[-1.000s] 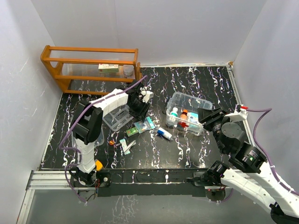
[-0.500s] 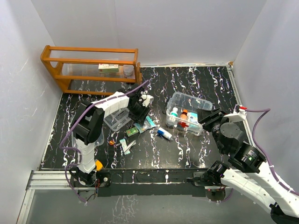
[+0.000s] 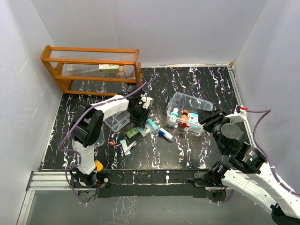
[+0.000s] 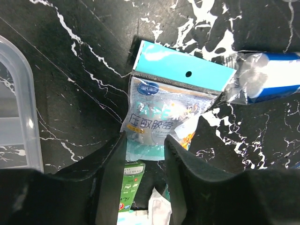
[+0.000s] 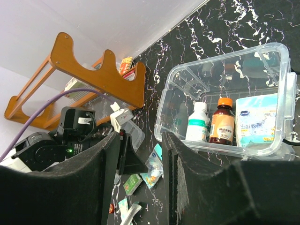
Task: Organize the medicine kit
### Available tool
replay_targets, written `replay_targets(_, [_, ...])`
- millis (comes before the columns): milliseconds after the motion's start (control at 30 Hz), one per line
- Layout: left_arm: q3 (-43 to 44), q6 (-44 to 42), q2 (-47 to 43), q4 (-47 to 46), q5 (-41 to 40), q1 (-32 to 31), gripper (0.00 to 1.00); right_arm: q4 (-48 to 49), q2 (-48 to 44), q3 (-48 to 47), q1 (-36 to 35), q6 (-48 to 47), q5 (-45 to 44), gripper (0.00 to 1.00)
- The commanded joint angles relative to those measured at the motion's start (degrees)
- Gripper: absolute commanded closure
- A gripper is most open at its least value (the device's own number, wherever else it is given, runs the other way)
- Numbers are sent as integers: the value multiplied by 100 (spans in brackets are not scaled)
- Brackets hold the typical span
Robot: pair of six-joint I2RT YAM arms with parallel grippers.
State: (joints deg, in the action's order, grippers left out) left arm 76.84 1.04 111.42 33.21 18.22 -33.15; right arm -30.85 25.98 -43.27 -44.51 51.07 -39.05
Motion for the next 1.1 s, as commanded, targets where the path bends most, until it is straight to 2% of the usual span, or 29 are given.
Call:
replay_targets(0, [41, 277, -591, 1, 80, -42, 61, 185, 13, -15, -21, -32, -57, 60])
replay_targets(133, [114, 268, -684, -93, -82, -32, 54, 189, 24, -15, -18, -20, -42, 60])
replay_targets(367, [80, 259, -296, -45, -595, -36, 46, 185, 15, -9, -14, -16, -50, 60])
replay_targets(533, [-83, 205, -147, -160, -511, -35, 46, 184, 37, -4, -14, -10, -46, 60])
replay_targets(800, [-266, 220, 12, -224, -680, -161, 60, 185, 36, 37, -18, 34, -42, 60])
replay_targets(933, [-416, 168, -17, -255, -864, -294, 80, 185, 40, 46, -14, 43, -52, 60])
replay_targets(1067, [-496, 143, -211, -296, -885, -315, 91, 183, 33, 46, -18, 47, -51, 60])
